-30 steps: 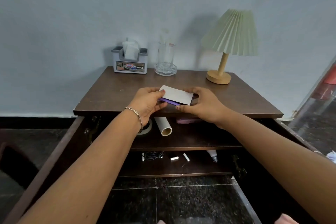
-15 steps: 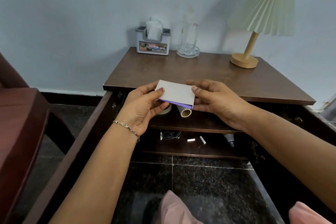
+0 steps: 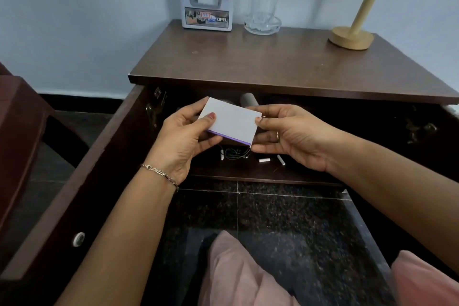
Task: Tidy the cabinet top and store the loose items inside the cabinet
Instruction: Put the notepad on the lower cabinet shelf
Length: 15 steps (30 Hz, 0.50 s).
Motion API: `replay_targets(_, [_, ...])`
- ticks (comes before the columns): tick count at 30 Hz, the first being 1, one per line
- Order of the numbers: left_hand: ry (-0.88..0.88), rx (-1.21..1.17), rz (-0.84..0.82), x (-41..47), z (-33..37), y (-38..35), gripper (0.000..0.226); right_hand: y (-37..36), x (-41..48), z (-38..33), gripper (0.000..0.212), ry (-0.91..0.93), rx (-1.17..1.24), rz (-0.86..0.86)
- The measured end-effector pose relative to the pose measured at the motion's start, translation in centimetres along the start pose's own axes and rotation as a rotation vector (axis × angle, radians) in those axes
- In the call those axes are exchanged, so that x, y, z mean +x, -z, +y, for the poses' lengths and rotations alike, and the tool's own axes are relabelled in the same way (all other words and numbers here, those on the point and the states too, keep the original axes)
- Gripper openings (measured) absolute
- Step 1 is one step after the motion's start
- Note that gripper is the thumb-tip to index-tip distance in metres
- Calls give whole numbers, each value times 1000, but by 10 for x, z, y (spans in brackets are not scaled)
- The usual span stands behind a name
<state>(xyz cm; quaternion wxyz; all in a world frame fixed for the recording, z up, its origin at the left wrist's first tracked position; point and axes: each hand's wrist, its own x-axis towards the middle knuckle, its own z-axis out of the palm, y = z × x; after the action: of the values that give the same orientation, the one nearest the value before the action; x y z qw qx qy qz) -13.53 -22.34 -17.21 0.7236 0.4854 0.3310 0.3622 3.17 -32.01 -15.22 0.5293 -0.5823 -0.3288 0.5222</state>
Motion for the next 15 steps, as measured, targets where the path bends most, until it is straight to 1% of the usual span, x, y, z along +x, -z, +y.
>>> replay_targets(3, [-7,11,7,0,-7,0,36,2,2,7,26,-11,12,5])
replay_targets(8, [-15,21,58,3,-19,0,34,5,7,23,21,-38,32,51])
replay_targets(11, [28,23,63,7,-31,5,32,7,12,37,18,-92,74,52])
replay_targets(15, [128,44,93,11,-60,18,28,12,20,63,20,-208,73,4])
